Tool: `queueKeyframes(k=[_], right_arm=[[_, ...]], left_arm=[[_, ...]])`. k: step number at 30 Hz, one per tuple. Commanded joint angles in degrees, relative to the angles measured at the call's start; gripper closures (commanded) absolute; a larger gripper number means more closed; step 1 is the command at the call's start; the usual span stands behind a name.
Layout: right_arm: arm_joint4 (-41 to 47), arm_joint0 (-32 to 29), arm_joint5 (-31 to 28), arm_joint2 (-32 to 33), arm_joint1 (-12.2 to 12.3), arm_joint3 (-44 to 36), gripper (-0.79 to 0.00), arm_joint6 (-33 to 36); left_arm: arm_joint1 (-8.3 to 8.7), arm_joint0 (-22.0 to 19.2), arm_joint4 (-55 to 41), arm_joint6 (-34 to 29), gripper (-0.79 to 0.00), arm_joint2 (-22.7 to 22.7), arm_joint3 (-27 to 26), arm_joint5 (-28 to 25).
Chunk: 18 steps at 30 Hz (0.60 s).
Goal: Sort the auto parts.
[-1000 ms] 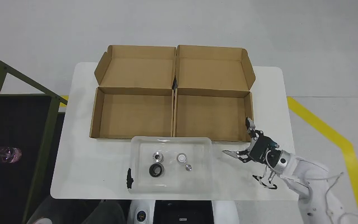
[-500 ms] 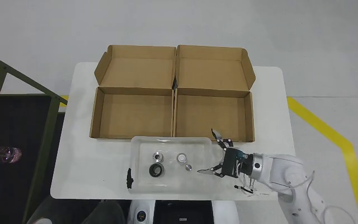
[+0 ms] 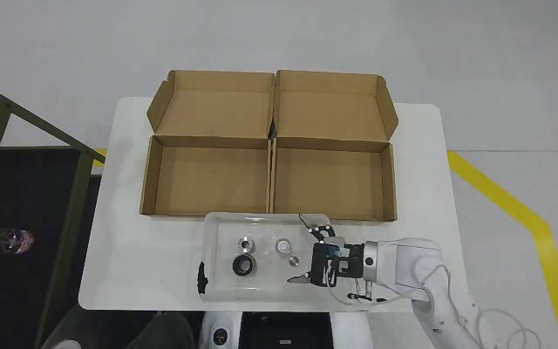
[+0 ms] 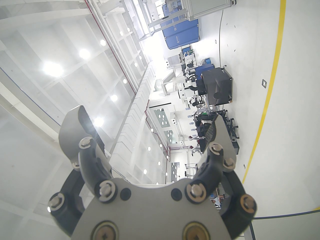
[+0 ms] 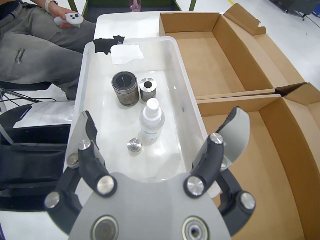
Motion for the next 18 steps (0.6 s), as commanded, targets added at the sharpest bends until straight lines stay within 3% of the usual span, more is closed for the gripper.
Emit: queueKeyframes(k=[1, 18], right_arm=[[-0.52, 0.62, 0.40, -1.15, -0.06, 0.37, -0.785, 0.44], [-2.92, 5.16, 2.23, -9.06, -0.47, 4.84, -0.785, 3.32]], left_arm=[[0.00, 0.00, 0.00, 0.00, -0.785, 0.00, 0.00, 0.00], [0.00, 0.00, 0.00, 0.00, -0.785, 0.00, 0.00, 0.00]])
